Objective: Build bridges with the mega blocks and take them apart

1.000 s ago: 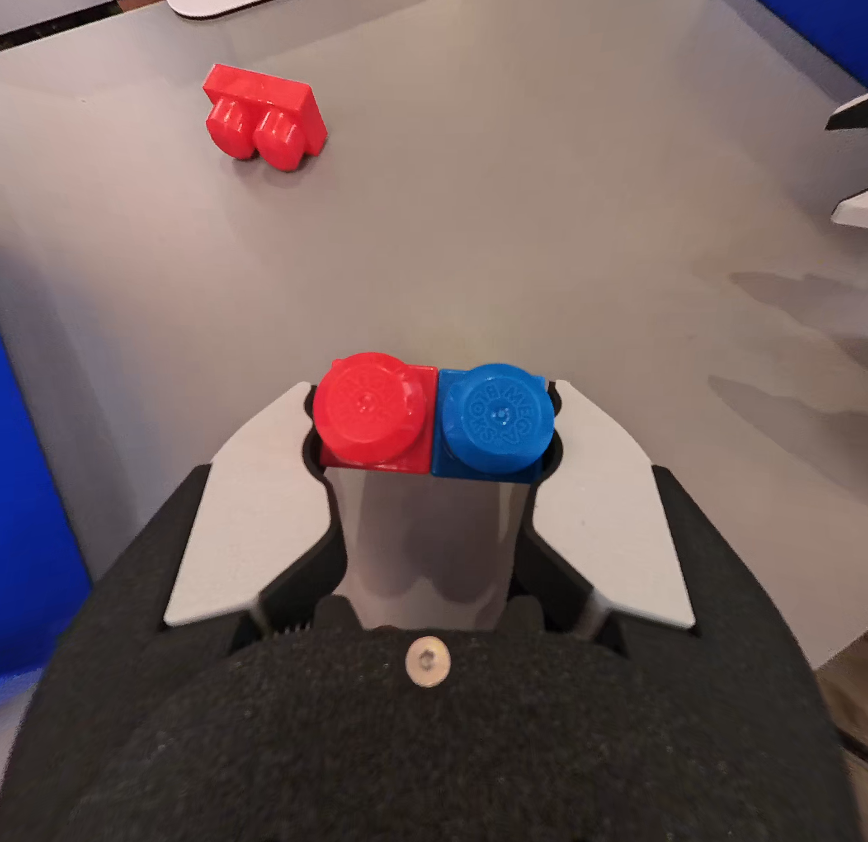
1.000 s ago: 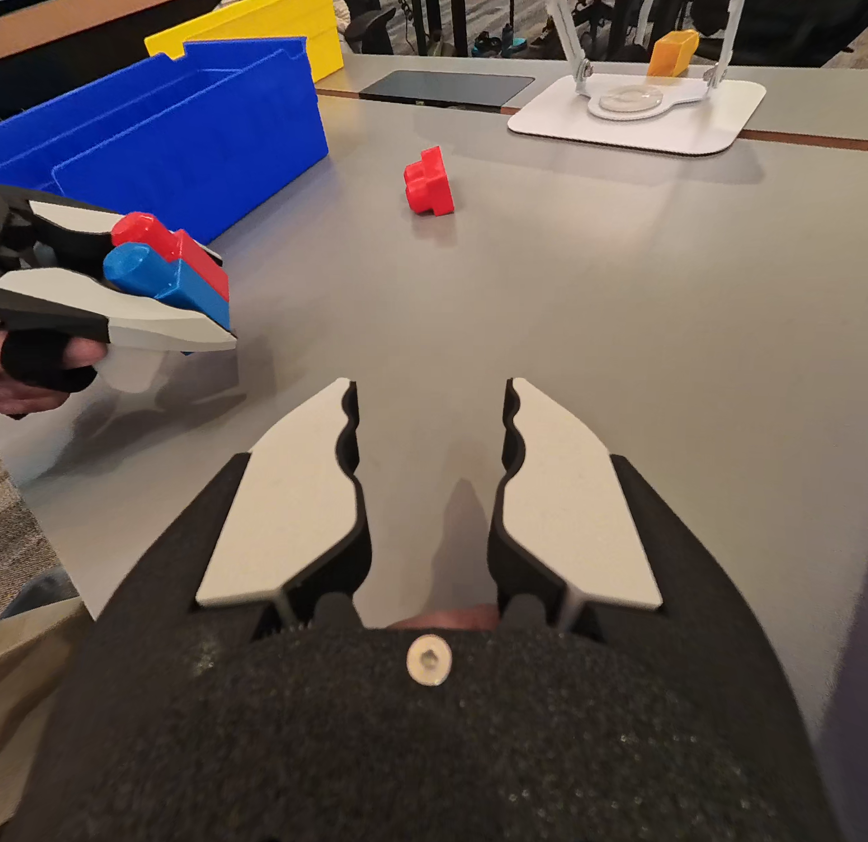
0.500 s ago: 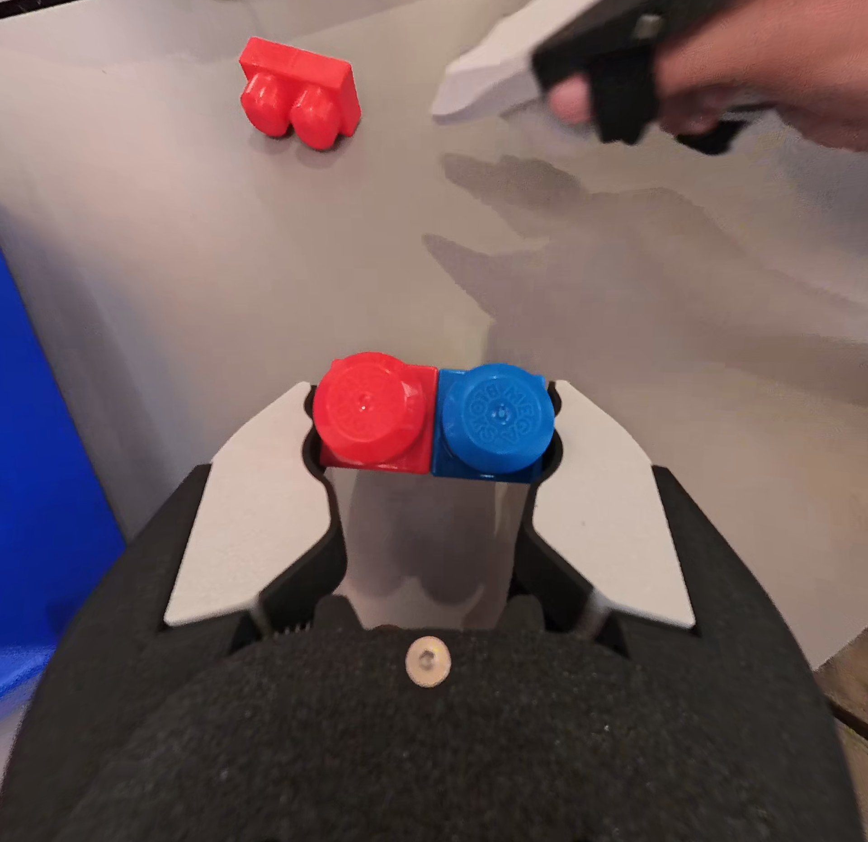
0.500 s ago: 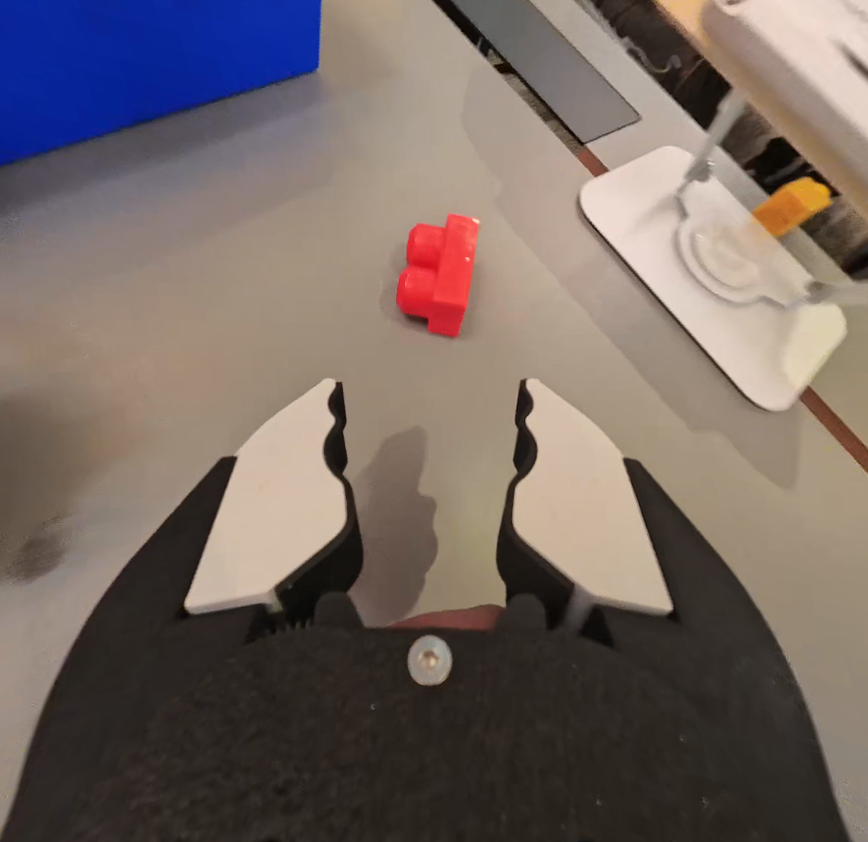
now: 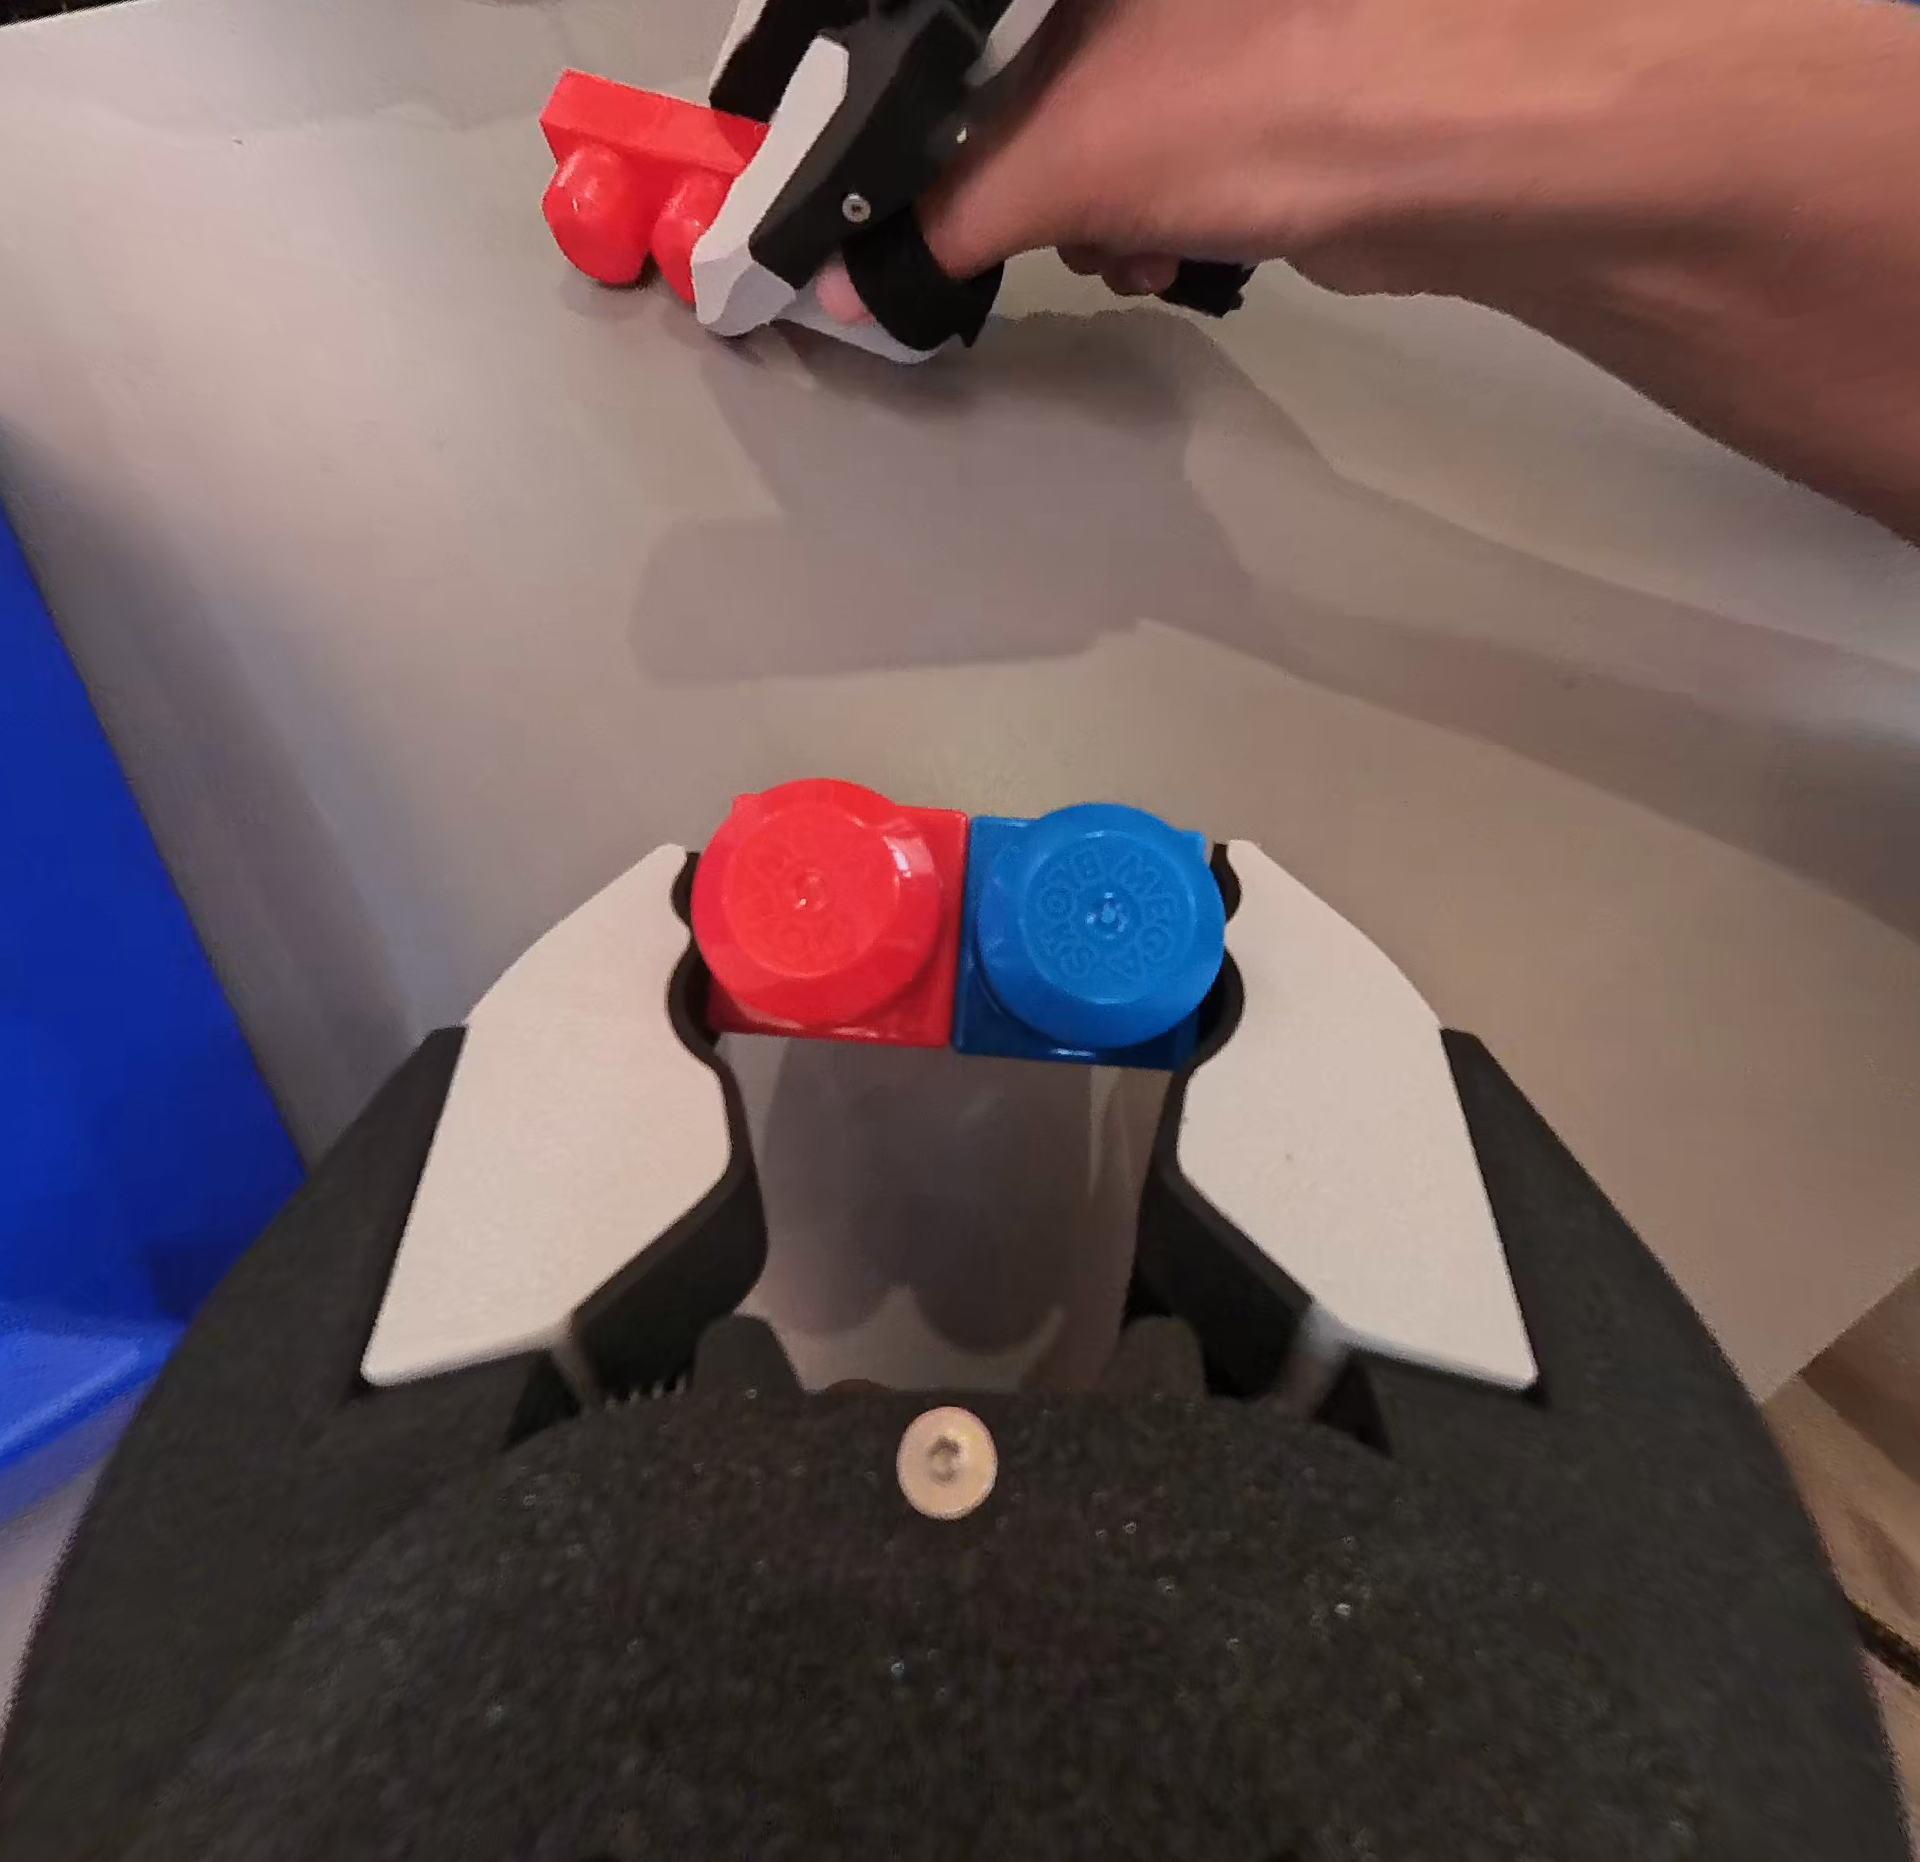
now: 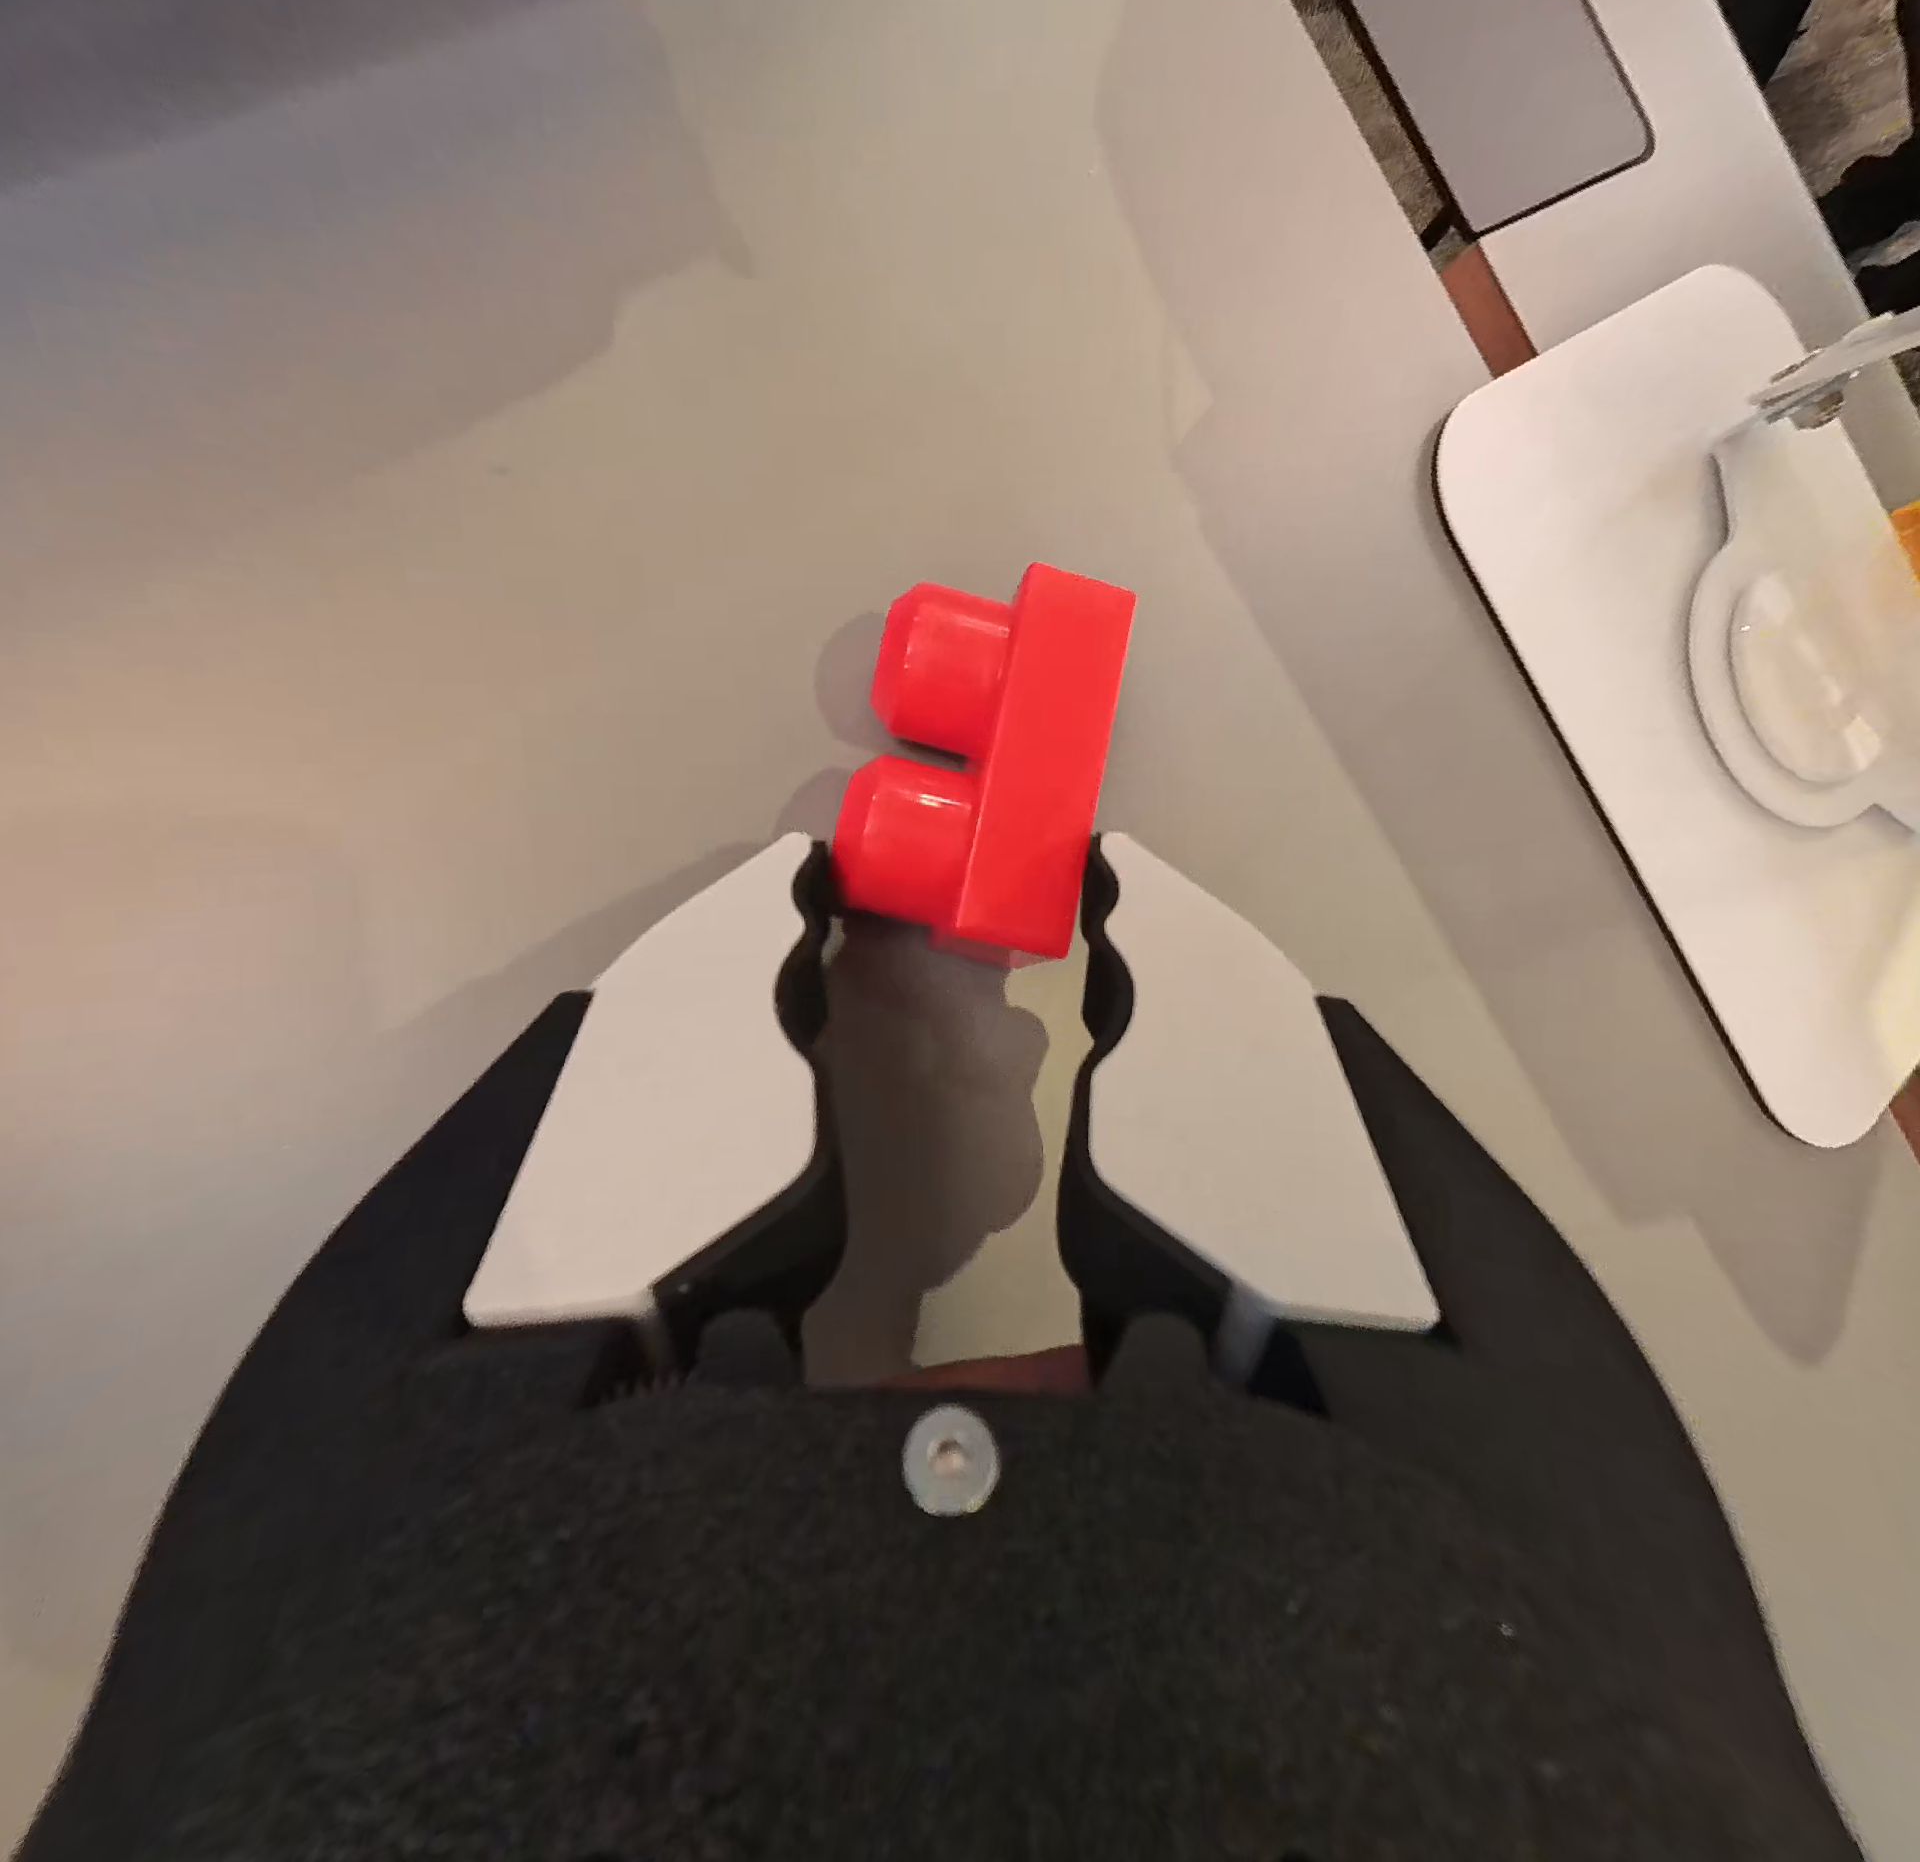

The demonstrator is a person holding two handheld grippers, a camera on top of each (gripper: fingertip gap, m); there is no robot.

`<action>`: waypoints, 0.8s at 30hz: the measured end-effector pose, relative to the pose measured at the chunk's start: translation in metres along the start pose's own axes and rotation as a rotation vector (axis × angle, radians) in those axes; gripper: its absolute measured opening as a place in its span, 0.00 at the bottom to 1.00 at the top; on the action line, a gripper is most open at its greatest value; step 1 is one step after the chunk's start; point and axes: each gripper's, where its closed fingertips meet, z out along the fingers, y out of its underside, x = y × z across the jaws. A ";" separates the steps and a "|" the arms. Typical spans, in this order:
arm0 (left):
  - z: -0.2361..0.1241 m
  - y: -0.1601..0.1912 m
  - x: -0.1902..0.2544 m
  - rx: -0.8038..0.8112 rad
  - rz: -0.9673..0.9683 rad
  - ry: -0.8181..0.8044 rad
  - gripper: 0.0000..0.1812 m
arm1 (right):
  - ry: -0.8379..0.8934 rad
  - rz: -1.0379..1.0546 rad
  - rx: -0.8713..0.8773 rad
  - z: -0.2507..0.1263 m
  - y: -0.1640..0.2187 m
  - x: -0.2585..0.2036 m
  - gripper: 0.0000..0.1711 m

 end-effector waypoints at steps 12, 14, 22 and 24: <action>0.004 0.001 -0.004 -0.010 0.001 -0.007 0.49 | -0.201 0.134 0.111 -0.056 -0.003 -0.019 0.27; 0.006 0.000 -0.006 -0.006 0.002 -0.011 0.49 | -0.292 0.183 0.176 -0.084 -0.006 -0.032 0.27; 0.016 -0.021 -0.004 0.022 0.088 0.005 0.49 | -0.806 0.446 0.358 -0.193 -0.019 -0.105 0.27; 0.019 -0.026 -0.002 0.028 0.124 0.008 0.49 | -0.929 0.523 0.369 -0.210 -0.021 -0.121 0.27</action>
